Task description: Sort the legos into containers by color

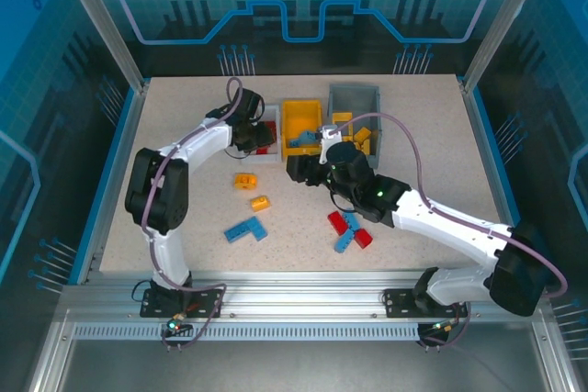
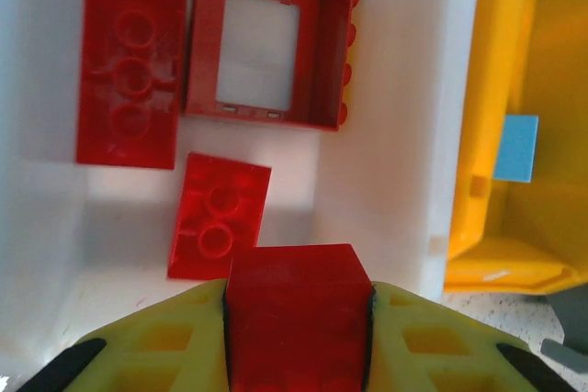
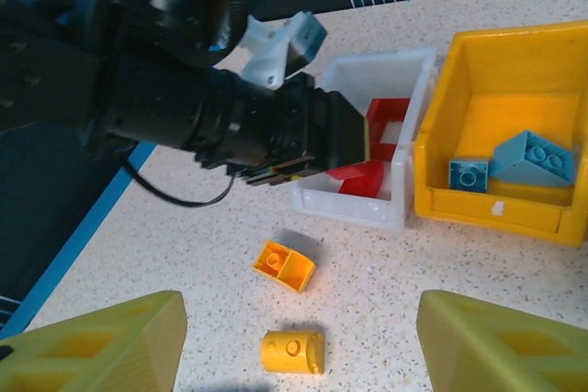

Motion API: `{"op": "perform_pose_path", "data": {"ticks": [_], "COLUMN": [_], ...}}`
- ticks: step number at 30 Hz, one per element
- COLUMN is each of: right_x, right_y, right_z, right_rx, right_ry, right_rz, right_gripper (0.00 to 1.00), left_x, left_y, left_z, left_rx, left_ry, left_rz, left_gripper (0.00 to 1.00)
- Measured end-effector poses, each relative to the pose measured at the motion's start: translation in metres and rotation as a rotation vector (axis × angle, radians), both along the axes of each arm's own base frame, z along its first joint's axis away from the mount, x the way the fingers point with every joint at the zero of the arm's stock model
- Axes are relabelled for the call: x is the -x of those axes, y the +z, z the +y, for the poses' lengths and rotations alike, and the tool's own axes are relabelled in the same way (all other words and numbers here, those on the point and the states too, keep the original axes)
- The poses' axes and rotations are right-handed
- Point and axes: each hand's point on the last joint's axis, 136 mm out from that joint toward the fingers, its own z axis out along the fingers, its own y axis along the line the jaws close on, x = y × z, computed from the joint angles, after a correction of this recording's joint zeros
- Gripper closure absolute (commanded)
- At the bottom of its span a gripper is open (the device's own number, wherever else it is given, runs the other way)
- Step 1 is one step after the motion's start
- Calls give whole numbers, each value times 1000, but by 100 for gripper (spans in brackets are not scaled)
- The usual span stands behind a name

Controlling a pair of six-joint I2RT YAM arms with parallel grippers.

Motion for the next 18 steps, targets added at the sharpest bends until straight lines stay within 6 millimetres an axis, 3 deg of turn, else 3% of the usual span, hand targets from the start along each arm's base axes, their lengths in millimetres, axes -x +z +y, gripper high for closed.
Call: {"op": "perform_pose_path", "data": {"ticks": [5,11,15,18], "right_x": [0,-1,1,3], "right_y": [-4,-13,-21,-34], "right_z": [1,-1,-6,-18], "right_rx": [-1,12,38,83], "right_ry": [4,0,-13,-56], "right_rz": [16,46,75,119], "right_gripper": [31,30,32,35], "left_x": [-4,-6,0,9], "left_y": [-12,-11,-1,21], "left_z": [-2,-4,-3,0], "left_rx": [38,62,71,86], "left_ry": [-3,-3,5,10], "left_rz": [25,19,4,-33], "left_gripper": [58,44,44,44]}}
